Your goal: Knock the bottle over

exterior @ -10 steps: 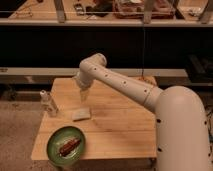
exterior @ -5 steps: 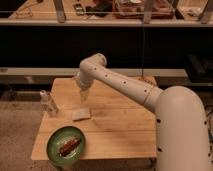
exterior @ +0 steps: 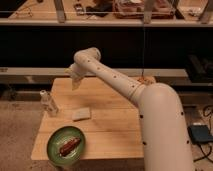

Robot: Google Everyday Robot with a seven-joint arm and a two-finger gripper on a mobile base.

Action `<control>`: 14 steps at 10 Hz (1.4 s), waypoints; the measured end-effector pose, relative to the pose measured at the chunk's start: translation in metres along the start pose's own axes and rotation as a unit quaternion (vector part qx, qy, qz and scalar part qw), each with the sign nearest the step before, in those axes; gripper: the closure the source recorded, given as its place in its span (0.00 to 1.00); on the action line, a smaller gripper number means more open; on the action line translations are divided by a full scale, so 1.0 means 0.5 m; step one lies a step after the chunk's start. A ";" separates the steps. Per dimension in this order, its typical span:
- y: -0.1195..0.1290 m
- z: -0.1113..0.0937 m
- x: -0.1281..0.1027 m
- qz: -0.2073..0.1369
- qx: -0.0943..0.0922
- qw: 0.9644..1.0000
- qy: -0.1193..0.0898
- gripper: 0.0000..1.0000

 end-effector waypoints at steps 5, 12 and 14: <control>-0.100 0.023 0.000 -0.066 0.056 0.995 -0.050 0.98; -0.149 0.124 -0.134 -0.169 0.006 0.978 -0.125 1.00; -0.154 0.141 -0.151 -0.191 -0.009 0.973 -0.127 1.00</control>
